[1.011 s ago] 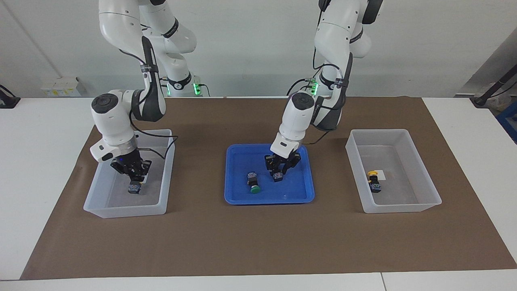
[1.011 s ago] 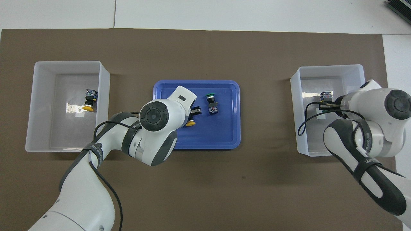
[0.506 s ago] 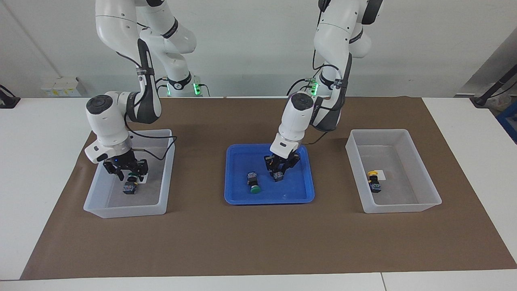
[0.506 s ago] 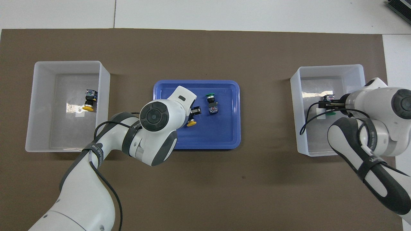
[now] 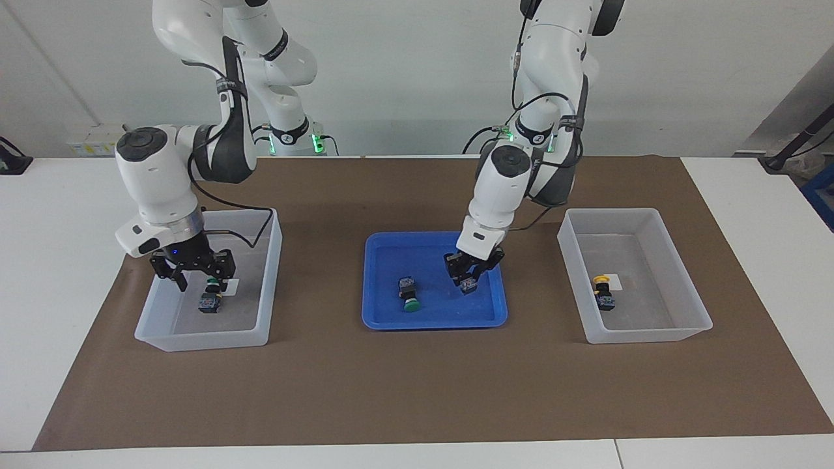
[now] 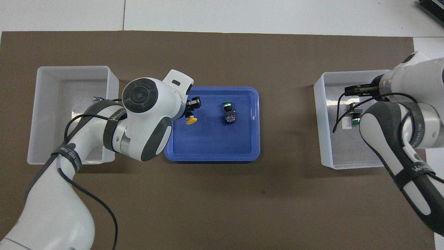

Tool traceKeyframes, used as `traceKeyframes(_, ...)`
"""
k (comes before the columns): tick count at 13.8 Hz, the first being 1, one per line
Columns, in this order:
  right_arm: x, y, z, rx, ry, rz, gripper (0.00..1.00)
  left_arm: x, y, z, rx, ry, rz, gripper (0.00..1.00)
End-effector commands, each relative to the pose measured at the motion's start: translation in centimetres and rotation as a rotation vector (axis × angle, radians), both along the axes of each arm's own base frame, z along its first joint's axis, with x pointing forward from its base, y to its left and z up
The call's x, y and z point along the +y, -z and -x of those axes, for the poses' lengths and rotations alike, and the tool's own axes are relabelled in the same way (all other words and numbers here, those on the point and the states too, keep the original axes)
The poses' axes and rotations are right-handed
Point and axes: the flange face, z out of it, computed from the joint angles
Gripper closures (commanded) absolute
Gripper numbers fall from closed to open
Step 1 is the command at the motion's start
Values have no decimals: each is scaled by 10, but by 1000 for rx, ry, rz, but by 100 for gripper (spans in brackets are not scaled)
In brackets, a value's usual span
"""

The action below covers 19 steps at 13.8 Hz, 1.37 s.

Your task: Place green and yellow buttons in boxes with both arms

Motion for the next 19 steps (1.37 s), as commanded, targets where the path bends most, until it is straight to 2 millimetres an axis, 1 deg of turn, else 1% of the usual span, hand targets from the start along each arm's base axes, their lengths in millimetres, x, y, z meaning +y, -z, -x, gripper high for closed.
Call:
traceKeyframes(1,48,-20,-16,-8,10,-29,9,39,-38,-10,36,29,-13,100)
traceKeyframes(2,69,-22,-17,-26,15,-41,2,63,-48,-18,54,53,-25,100)
traceKeyframes(3,90,-22,-16,-40,29,-55,0,86,-51,-25,73,98,-37,100)
traceKeyframes(4,112,-18,-17,-59,51,-75,0,113,-57,-31,78,136,-44,100)
traceKeyframes(5,141,-11,-16,-75,73,-100,0,141,-59,-36,83,184,-51,100)
traceKeyframes(7,179,2,-15,-95,105,-135,0,191,-59,-43,75,269,-61,100)
traceKeyframes(8,202,13,-13,-105,107,-154,0,219,-58,-47,69,305,-64,100)
traceKeyframes(9,223,23,-10,-108,109,-169,0,240,-57,-49,65,326,-67,100)
traceKeyframes(10,246,38,-4,-100,93,-175,0,261,-56,-51,54,342,-71,100)
traceKeyframes(11,261,53,-2,-109,81,-189,0,282,-55,-52,42,359,-76,100)
traceKeyframes(12,281,61,3,-114,79,-205,0,301,-52,-53,31,367,-81,100)
traceKeyframes(14,314,83,11,-122,113,-236,0,332,-19,-48,-8,410,-104,100)
traceKeyframes(15,325,96,14,-125,106,-246,0,342,0,-45,-38,427,-120,100)
traceKeyframes(16,338,106,20,-123,91,-251,0,353,12,-45,-55,426,-131,100)
traceKeyframes(17,347,112,26,-114,80,-251,0,361,27,-48,-51,437,-132,100)
traceKeyframes(19,350,129,39,-82,67,-232,0,376,46,-49,-66,447,-145,100)
